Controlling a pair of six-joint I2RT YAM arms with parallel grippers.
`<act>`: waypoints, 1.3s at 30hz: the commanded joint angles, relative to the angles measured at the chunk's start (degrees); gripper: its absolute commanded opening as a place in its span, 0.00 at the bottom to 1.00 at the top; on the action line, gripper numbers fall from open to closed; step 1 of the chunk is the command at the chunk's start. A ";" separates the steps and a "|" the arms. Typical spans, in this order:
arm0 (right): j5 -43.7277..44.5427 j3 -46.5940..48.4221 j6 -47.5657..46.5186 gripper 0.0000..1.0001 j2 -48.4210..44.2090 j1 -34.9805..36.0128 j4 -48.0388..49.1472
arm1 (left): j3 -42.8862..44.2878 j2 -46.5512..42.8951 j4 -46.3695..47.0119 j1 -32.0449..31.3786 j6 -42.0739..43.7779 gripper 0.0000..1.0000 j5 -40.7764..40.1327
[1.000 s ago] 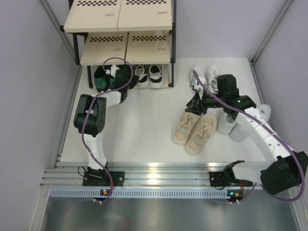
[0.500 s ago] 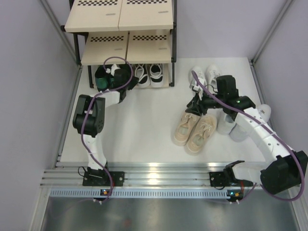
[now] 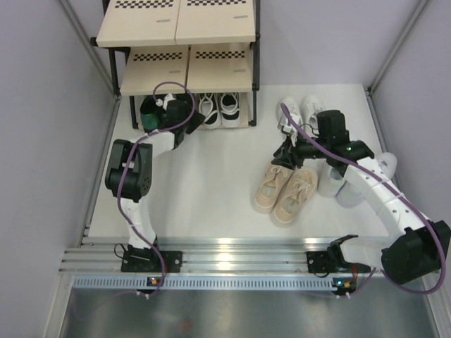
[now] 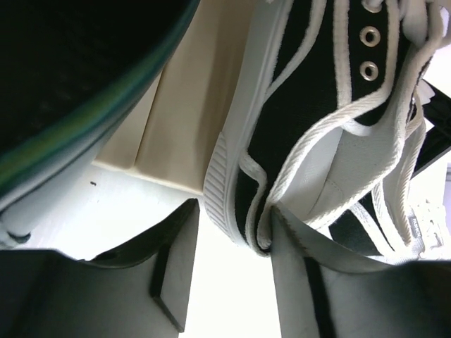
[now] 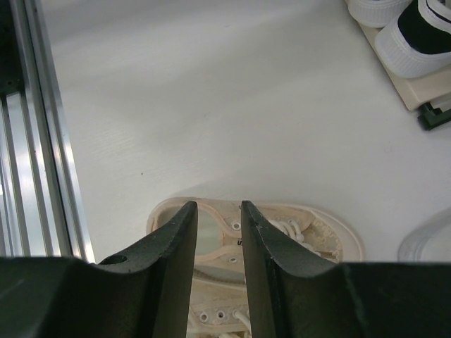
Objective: Place and organize the shoes onto the shoe shelf
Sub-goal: Adjust the shoe at the shoe shelf.
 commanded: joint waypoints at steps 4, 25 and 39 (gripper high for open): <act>-0.97 0.14 0.23 0.32 -0.17 -0.72 2.42 | 6.26 -5.91 3.73 -1.50 9.68 0.54 4.04; -0.97 -0.04 0.32 0.32 -0.26 -2.13 2.42 | 8.28 -9.43 4.00 -1.41 6.61 0.75 4.65; -0.80 -0.04 0.06 0.32 0.35 -2.74 2.24 | 6.26 -12.68 9.36 -0.62 7.57 0.80 8.07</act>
